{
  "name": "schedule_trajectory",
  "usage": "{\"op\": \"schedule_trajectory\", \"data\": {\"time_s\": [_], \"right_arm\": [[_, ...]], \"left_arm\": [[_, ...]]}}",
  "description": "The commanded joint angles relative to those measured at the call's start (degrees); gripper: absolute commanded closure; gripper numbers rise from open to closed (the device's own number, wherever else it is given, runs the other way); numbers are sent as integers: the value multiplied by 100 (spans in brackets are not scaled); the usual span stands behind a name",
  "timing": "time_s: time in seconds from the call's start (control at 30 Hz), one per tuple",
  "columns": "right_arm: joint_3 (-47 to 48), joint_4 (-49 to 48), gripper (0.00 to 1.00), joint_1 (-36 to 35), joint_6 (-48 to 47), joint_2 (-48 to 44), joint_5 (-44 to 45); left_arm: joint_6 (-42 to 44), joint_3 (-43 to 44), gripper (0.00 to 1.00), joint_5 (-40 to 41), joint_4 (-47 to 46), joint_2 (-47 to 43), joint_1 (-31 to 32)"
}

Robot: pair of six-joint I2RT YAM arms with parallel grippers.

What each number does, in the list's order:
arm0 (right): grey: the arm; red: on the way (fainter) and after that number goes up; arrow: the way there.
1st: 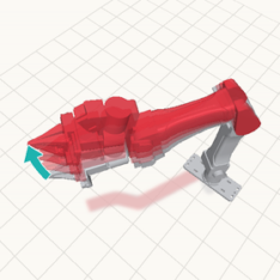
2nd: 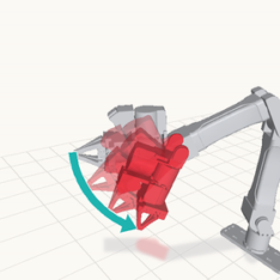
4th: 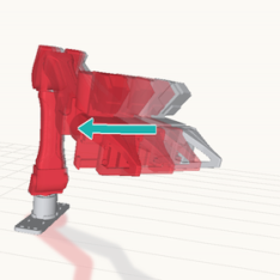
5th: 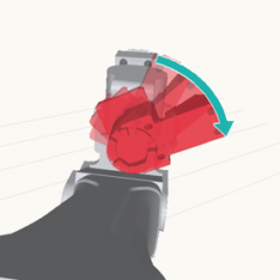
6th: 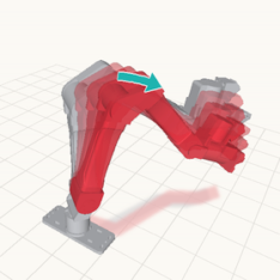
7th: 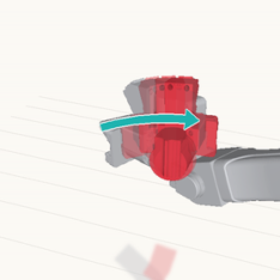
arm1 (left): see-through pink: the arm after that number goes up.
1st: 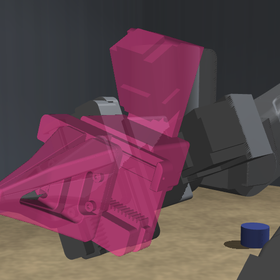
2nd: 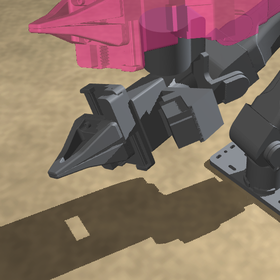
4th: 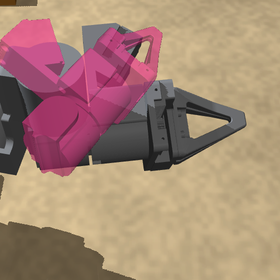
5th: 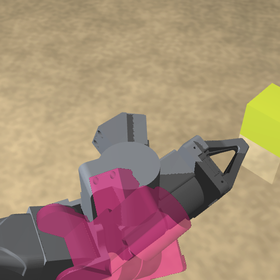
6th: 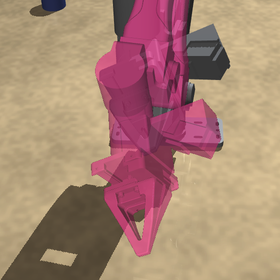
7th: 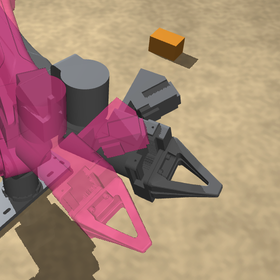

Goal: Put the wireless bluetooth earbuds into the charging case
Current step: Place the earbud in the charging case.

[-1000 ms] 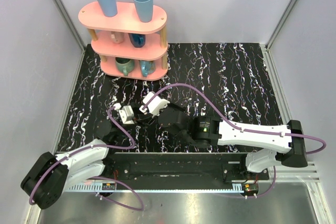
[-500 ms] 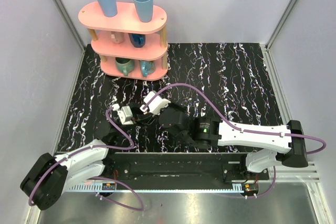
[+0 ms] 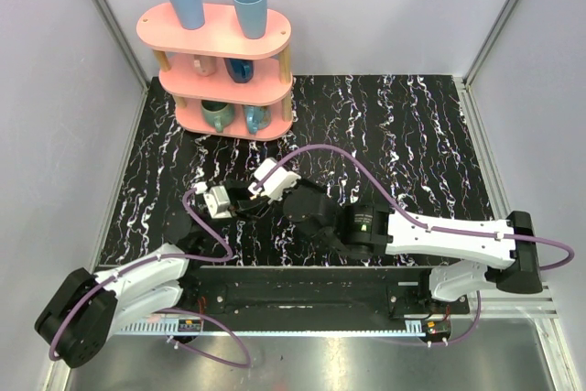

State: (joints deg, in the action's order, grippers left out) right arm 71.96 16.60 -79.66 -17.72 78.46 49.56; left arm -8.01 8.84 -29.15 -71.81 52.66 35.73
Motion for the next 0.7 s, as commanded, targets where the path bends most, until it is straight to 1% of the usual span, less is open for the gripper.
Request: {"op": "schedule_trajectory", "data": {"time_s": [0.0,0.03,0.23,0.37,0.53,0.67], "right_arm": [[-16,-78,100,-50,260,-296,-763],[-16,-95,100,-59,260,-296,-807],[11,-297,100,-50,128,-322,-131],[2,-254,100,-50,163,-383,-411],[19,-157,100,-59,207,-305,-447],[2,-175,100,-50,268,-392,-745]], "left_arm": [[36,83,100,137,-606,-81,-4],[28,91,100,129,-597,-55,-4],[10,65,100,102,-632,-28,-4],[10,65,100,128,-632,-55,-4],[19,56,100,128,-589,-116,-4],[36,65,100,146,-580,-125,-4]]}}
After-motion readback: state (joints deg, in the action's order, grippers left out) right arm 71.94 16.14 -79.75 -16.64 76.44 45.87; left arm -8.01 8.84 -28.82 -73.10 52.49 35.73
